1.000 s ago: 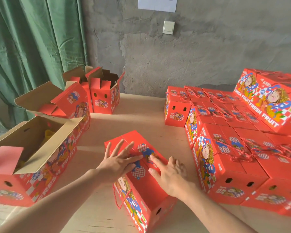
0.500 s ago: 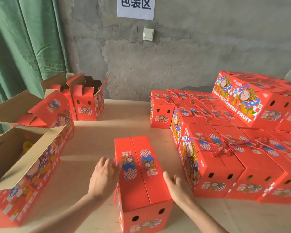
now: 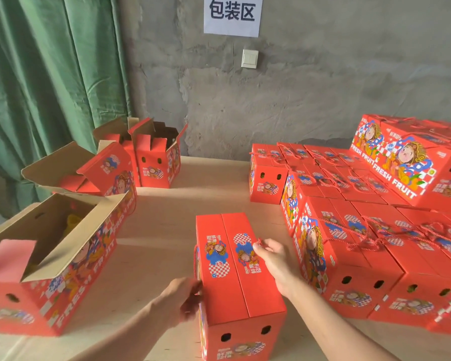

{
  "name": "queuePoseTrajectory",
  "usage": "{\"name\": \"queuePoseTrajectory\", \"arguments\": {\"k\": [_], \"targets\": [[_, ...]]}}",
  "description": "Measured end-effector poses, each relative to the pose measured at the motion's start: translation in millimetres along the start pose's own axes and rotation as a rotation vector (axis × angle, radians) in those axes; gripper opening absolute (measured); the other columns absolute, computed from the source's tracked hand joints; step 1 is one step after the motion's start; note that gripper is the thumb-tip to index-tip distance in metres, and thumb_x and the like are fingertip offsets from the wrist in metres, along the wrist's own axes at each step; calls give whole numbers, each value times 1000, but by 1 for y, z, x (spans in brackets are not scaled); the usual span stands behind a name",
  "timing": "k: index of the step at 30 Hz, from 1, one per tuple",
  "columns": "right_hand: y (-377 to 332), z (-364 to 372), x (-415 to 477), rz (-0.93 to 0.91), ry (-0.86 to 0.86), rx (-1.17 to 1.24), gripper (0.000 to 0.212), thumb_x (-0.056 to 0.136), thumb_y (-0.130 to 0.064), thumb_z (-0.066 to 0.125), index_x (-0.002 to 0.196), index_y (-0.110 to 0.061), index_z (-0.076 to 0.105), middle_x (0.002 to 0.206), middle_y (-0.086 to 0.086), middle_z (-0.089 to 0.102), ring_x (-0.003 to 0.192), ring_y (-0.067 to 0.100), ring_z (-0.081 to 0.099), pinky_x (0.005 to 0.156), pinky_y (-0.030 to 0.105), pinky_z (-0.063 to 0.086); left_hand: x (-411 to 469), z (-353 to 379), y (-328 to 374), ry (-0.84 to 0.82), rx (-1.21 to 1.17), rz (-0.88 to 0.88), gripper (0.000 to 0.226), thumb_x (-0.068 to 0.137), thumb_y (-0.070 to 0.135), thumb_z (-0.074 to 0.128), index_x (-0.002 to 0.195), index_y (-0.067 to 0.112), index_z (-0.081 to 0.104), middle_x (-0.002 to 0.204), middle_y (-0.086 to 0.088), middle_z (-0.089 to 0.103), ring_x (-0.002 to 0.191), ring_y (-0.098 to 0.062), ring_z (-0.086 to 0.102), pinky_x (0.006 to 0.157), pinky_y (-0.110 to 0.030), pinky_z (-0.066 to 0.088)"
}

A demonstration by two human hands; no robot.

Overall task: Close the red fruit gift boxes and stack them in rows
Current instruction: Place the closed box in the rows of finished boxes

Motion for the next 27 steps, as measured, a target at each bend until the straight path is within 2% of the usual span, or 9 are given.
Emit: {"name": "queuePoseTrajectory", "arguments": {"k": [4, 7, 12, 14, 16, 18, 20, 22, 27], "targets": [[-59, 15, -1, -175, -126, 17, 13, 94, -10, 54, 87, -7, 64, 83, 1, 66, 79, 13, 61, 67, 12, 46, -9, -2, 44, 64, 8, 225, 31, 90, 7, 45, 63, 9, 61, 65, -9, 57, 57, -20, 47, 59, -26, 35], [-97, 38, -12, -241, -297, 79, 19, 97, -4, 44, 86, -8, 60, 86, 5, 70, 76, 17, 67, 73, 24, 51, -26, 0, 89, 119, 123, 480, 32, 95, 4, 39, 66, 10, 50, 74, -13, 45, 62, -17, 37, 58, -28, 28], [-96, 64, -24, -58, -455, 169, 21, 99, -4, 38, 92, -5, 58, 79, 10, 70, 70, 21, 65, 69, 28, 48, -80, 14, 172, 187, 220, 969, 26, 99, 8, 42, 77, 8, 56, 73, -1, 54, 67, -11, 44, 63, -23, 37], [-90, 68, -25, 36, -488, 252, 23, 98, -4, 37, 91, -6, 59, 72, 8, 71, 66, 19, 67, 68, 28, 48, -93, 25, 190, 175, 340, 1066, 26, 97, 8, 44, 79, 15, 61, 76, 2, 60, 67, -7, 49, 65, -21, 40], [-88, 71, -28, 83, -523, 289, 26, 96, -5, 38, 89, -4, 63, 70, 8, 71, 67, 20, 68, 69, 26, 52, -93, 31, 189, 116, 437, 1085, 30, 96, 5, 45, 80, 23, 63, 81, 2, 64, 71, -7, 54, 69, -23, 42], [-84, 73, -31, 156, -540, 341, 27, 95, -8, 41, 82, -4, 65, 61, 7, 66, 58, 18, 62, 67, 28, 53, -84, 28, 180, 122, 496, 1086, 27, 94, 1, 48, 87, 19, 67, 88, 2, 67, 80, -10, 61, 77, -25, 45], [-81, 68, -28, 246, -480, 441, 30, 95, -11, 43, 73, -4, 63, 49, 2, 48, 40, 11, 45, 56, 27, 48, -69, 14, 167, 247, 556, 1017, 18, 90, 2, 53, 92, 8, 70, 93, -2, 69, 89, -19, 64, 79, -27, 46], [-84, 58, -19, 286, -373, 494, 28, 96, -14, 42, 75, -4, 58, 39, -4, 36, 33, 10, 38, 57, 27, 42, -49, -3, 145, 377, 646, 859, 15, 88, 9, 57, 95, 5, 70, 97, -9, 68, 93, -26, 63, 74, -27, 43], [-112, 49, -11, 292, -258, 284, 26, 95, -24, 45, 72, -13, 50, 62, 1, 59, 59, 16, 57, 63, 29, 35, -27, -4, 95, 289, 798, 748, 25, 87, 15, 60, 111, 15, 65, 113, -5, 61, 101, -20, 54, 81, -26, 42]]}}
Point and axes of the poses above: each hand's wrist, its own x-axis towards the middle knuckle, its own z-axis out of the palm, y = z × x, the point moved 8 cm from there along x, towards the middle knuckle
